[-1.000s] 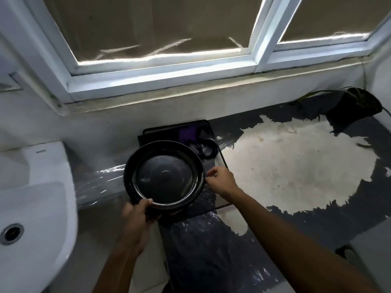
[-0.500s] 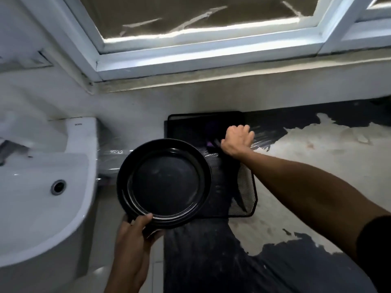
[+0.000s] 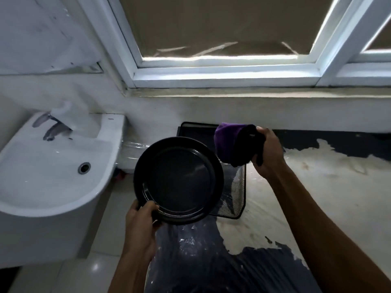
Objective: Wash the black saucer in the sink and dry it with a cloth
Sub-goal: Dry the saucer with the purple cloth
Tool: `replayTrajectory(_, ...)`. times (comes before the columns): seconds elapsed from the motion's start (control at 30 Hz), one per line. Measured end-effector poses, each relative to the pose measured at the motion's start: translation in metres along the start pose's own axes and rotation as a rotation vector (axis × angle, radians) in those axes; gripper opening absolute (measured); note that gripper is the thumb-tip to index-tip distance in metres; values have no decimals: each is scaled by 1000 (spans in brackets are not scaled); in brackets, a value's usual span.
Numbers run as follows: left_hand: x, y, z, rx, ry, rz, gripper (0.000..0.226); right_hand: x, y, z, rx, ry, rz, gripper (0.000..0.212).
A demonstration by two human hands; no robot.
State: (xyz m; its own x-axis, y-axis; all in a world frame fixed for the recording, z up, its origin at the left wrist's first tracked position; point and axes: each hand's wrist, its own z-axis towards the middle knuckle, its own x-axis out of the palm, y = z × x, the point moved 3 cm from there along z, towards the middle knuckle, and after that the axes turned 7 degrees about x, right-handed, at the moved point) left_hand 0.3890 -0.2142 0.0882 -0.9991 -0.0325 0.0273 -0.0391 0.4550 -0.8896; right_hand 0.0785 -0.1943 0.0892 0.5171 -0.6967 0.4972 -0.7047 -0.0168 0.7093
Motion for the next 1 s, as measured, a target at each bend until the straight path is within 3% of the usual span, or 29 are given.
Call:
replayTrajectory(0.13, 4, -17, -13, 27, -19, -23, 25, 6, 21, -68, -21, 117, 75, 11)
replayTrajectory(0.27, 1, -31, -23, -9, -6, -109, 27, 15, 20, -116, -185, 71, -190, 50)
replayTrajectory(0.37, -6, -31, -28, -27, 39, -180, 26, 38, 16, -150, -585, 15, -674, 52)
replayTrajectory(0.43, -9, -30, -33, -6, 71, -205, 25, 54, 3, -166, -859, 108, -1036, 49)
replayTrajectory(0.53, -18, -36, -45, 55, 102, -269, 30, 58, -39, -177, -907, 257, -1569, 37)
replayTrajectory(0.6, -24, -40, -52, 106, 94, -309, 32, 51, -65, -184, -883, 290, -1741, 29)
replayTrajectory(0.77, -40, -43, -65, 131, -29, -263, 40, 71, -116, -224, -942, 436, -1706, 22)
replayTrajectory(0.87, -43, -38, -73, 88, -31, -207, 50, 92, -134, -247, -897, 479, -1497, 49)
replayTrajectory(0.93, -43, -34, -77, 31, 10, -248, 57, 105, -136, -249, -752, 471, -1205, 72)
replayTrajectory(1.0, -46, -37, -76, 17, 46, -345, 75, 113, -132, -245, -647, 402, -984, 76)
